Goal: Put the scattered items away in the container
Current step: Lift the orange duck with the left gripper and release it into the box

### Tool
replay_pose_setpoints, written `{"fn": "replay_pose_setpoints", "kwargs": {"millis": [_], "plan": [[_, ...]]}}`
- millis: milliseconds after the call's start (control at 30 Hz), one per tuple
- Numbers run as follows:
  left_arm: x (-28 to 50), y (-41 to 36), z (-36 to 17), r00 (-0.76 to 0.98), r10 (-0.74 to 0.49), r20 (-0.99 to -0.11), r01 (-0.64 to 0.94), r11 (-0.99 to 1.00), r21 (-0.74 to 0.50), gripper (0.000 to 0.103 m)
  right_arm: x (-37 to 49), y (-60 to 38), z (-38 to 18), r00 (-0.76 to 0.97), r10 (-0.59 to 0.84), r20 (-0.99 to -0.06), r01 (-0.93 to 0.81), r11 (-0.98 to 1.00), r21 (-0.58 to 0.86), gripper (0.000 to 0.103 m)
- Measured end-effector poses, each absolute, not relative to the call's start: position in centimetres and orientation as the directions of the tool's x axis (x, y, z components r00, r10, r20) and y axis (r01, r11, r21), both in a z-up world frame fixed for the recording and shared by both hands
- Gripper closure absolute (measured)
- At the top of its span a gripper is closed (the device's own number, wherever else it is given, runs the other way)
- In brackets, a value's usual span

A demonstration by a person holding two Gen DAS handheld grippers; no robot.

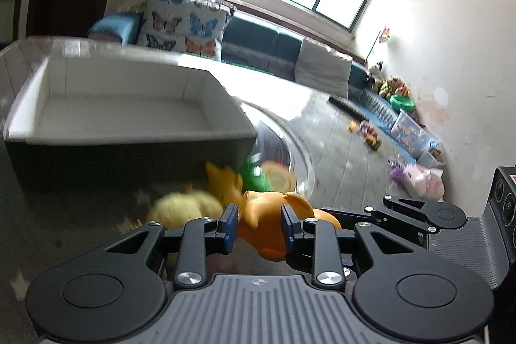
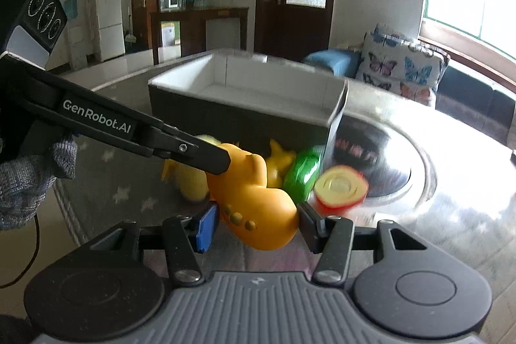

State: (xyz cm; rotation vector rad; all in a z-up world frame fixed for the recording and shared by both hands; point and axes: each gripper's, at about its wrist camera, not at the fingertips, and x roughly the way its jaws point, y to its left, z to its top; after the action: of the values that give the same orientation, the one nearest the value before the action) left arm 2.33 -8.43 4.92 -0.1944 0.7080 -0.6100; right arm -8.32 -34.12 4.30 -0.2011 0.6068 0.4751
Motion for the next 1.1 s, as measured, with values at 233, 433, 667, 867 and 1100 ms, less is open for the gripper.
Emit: {"fn": "replay_pose_setpoints", "kwargs": {"millis": [233,433,667,867,1100], "plan": [[6.1,-7.8,8.0,0.669,-0.563,-0.485,0.456,0.827,-0.329,0.072,-4.2,-32.9,7.4,0.77,0.37,-0.519,-0.47,0.88,-0.071,0.049],[11.4,-6.9,8.5,0.684,-0.549,-0.481,0.43,0.835,-0.343,0.072,1.0,-31.4,8.0,0.777,0.367,-0.511,-0.467,0.881,-0.079,0.05],[17.9,-6.5,6.6,0.653,-0.536,-0.535,0.392,0.843,-0.367,0.073,7.7,-30.4,6.4,0.738,0.366,-0.567,-0.464,0.885,-0.032,0.05],[21.5,-6.0,3.6,0.597,-0.531,-0.601,0.343,0.847,-0.407,0.073,11.6,-29.9,3.8,0.673,0.358,-0.647,-0.464,0.886,0.008,0.05],[23.3,-5.6,1.1,0.547,-0.52,-0.656,0.293,0.853,-0.431,0.077,13.0,-28.6,1.9,0.627,0.328,-0.706,-0.489,0.872,-0.028,0.051]]}}
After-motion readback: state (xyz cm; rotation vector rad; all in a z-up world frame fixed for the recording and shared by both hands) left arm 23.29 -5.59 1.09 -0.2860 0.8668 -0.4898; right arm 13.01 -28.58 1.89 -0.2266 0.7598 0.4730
